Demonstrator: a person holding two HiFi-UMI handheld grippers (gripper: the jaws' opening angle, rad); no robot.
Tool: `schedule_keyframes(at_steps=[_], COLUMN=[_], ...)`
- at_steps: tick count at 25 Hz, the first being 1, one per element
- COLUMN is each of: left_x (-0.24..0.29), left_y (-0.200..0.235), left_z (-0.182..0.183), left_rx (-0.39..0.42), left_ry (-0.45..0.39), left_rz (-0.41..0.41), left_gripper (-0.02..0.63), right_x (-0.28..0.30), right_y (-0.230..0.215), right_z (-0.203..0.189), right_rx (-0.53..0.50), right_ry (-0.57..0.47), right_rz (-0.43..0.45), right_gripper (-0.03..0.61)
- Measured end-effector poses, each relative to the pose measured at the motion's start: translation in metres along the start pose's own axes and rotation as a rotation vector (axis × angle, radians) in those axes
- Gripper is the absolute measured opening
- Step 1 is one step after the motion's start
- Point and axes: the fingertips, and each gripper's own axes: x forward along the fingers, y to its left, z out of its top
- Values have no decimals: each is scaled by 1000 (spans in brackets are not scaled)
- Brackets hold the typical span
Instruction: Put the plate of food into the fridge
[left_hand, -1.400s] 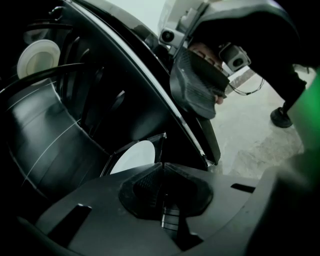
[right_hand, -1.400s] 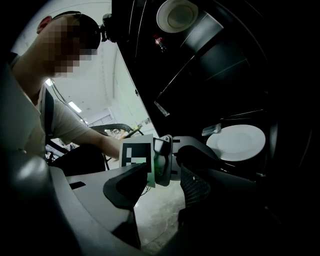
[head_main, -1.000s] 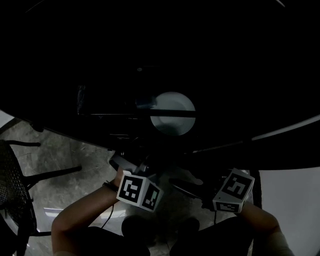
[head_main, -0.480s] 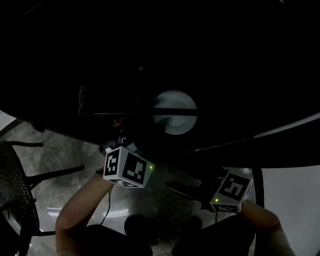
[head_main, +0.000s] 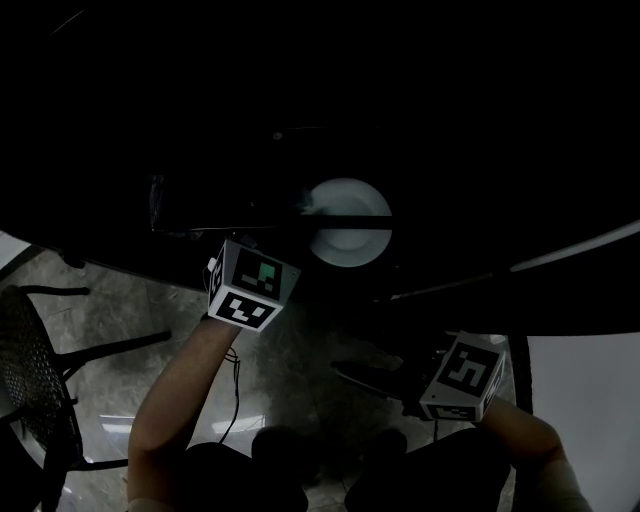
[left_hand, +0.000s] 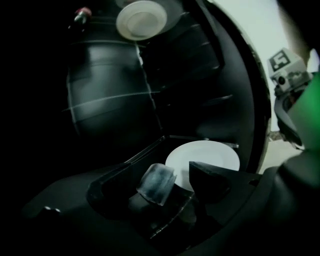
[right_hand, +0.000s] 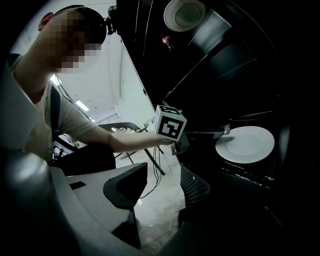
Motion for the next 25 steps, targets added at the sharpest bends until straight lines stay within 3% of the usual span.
schedule_keyframes(at_steps=[4,12,25], left_x=[16,19,20], left_y=[11,9,-13], left_z=[-16,-10,-12], left_rx=[-90,-208,-110], left_ry=[60,27,61], left_rz=[-1,-46,-163], left_gripper=[342,344,342], right_x=[4,1,-1], right_y=[4,3,-5], right_z=[-1,-4,-9], right_rx=[-11,-14,10], right_ry=[12,18,28], right_rz=[15,10,-22], right_gripper=[219,219,219])
